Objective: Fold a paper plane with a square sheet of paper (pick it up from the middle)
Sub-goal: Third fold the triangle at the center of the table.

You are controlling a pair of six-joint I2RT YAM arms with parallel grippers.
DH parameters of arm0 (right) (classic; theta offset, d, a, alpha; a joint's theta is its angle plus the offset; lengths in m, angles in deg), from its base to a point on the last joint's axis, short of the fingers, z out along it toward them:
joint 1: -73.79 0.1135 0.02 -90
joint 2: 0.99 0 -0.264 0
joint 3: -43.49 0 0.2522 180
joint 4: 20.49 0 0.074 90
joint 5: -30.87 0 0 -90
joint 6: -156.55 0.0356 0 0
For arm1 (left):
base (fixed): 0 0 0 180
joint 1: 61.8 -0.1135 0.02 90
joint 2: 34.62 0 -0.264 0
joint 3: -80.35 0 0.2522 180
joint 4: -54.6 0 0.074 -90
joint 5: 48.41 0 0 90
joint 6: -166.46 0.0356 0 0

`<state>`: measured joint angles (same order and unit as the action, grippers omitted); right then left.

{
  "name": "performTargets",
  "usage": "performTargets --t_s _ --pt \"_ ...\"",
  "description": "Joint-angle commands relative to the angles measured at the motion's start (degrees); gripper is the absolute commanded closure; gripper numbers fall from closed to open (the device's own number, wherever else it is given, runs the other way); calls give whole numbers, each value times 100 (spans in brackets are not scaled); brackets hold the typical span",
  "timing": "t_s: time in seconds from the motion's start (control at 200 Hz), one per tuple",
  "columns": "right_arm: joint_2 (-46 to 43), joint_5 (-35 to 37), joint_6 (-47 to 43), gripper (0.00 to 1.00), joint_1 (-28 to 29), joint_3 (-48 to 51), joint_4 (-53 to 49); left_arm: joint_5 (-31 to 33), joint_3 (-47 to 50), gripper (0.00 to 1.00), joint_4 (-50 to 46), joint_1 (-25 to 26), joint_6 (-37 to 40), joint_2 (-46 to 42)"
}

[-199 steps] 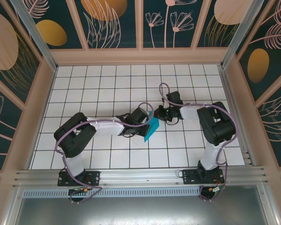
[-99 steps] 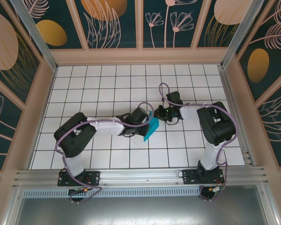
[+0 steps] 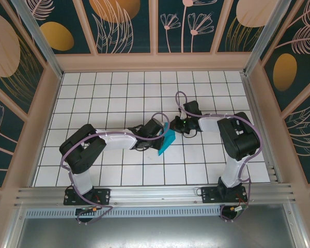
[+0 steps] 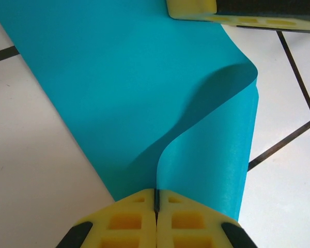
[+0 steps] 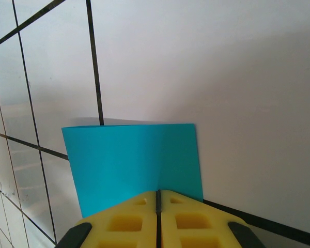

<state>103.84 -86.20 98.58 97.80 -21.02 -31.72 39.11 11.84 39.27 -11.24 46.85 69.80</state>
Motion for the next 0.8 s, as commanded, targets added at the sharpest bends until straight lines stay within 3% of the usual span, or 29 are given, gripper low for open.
performTargets --t_s 0.0,0.305,0.485,0.796 --pt "249 394 2 90 60 73 -392 -65 20 95 59 -29 80 24" --pt "250 401 5 90 60 85 -384 -400 82 94 156 -20 10 -103" --pt "257 395 5 90 72 86 -377 -48 3 94 -36 -26 45 22" --pt "263 395 14 90 70 82 -384 -28 -19 94 18 -25 87 75"
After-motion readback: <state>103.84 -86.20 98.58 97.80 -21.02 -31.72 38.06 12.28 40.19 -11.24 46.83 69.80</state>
